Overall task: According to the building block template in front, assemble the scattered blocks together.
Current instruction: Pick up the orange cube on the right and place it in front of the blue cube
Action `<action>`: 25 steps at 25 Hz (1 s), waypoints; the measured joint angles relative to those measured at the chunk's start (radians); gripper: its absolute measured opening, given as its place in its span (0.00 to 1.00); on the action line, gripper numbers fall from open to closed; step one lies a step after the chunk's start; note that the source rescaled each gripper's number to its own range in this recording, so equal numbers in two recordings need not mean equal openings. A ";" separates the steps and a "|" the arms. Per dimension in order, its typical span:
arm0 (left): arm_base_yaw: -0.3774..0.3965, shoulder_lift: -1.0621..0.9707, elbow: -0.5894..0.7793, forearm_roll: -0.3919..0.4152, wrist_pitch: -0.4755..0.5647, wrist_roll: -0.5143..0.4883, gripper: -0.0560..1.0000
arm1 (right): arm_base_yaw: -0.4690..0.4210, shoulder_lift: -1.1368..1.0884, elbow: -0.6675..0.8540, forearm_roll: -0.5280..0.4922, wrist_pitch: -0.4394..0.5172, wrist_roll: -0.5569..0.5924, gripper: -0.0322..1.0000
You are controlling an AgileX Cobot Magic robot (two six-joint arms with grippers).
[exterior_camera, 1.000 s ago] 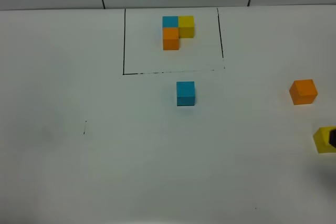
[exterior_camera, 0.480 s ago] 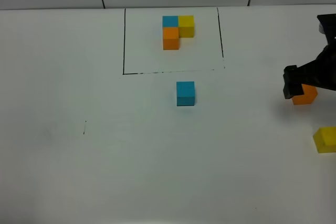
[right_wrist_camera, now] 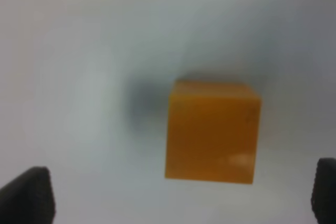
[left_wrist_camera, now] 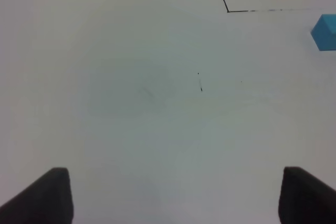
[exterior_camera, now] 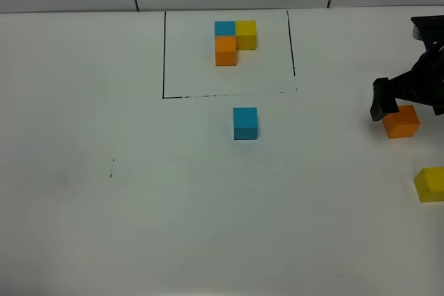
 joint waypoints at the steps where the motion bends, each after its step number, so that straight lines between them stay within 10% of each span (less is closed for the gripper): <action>1: 0.000 0.000 0.000 0.000 0.000 0.000 0.71 | -0.007 0.014 -0.006 0.003 0.001 -0.004 0.99; 25: 0.000 0.000 0.000 0.000 0.000 0.000 0.71 | -0.017 0.133 -0.054 -0.020 -0.034 -0.014 0.91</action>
